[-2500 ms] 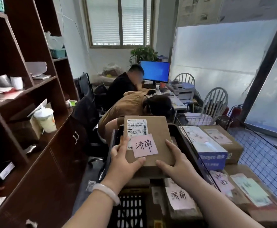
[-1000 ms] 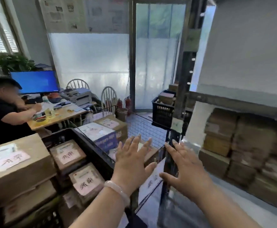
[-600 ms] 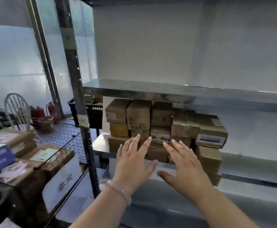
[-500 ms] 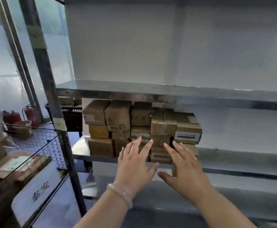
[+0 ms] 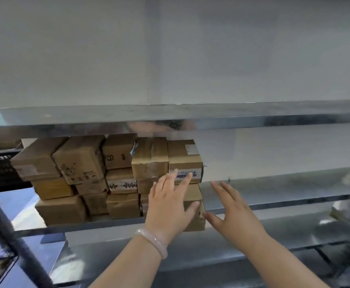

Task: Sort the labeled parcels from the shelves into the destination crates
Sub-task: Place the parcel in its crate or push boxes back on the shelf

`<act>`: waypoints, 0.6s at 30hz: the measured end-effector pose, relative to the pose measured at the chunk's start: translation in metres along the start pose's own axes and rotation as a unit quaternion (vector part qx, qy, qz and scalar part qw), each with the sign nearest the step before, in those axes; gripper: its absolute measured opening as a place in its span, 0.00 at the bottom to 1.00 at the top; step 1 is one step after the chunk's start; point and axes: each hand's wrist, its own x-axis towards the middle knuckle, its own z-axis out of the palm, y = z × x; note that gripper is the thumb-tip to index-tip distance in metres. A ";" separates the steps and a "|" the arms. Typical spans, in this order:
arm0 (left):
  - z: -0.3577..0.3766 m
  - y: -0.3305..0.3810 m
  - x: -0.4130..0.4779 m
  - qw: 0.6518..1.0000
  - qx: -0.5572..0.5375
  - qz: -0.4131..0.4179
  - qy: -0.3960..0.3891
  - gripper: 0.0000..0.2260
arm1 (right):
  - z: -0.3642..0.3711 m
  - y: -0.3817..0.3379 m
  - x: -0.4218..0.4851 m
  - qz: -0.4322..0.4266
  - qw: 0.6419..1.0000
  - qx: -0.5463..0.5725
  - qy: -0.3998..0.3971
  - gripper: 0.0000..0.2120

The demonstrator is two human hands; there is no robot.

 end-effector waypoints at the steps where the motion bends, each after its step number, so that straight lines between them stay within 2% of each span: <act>1: 0.003 -0.003 0.009 1.000 0.005 0.001 0.002 0.32 | 0.003 0.001 0.012 0.002 1.000 0.006 -0.002 0.39; 4: 0.010 -0.017 0.040 1.000 0.006 -0.010 0.009 0.32 | 0.009 0.000 0.056 0.012 0.999 0.043 -0.019 0.38; 7: 0.015 -0.034 0.066 0.999 0.021 -0.016 0.030 0.31 | 0.015 -0.003 0.108 0.036 0.989 0.143 -0.004 0.36; 10: 0.020 -0.048 0.085 0.999 0.034 -0.017 0.038 0.31 | 0.020 -0.009 0.154 0.131 0.952 0.276 -0.017 0.39; 13: 0.025 -0.058 0.102 0.998 0.035 -0.021 0.038 0.31 | 0.032 -0.008 0.185 0.210 0.906 0.359 -0.077 0.42; 15: 0.027 -0.063 0.109 0.998 0.036 -0.033 0.038 0.31 | 0.042 -0.007 0.194 0.240 0.879 0.400 -0.103 0.43; 18: 0.029 -0.065 0.110 0.997 0.042 -0.048 0.033 0.31 | 0.052 -0.003 0.197 0.254 0.848 0.455 -0.095 0.41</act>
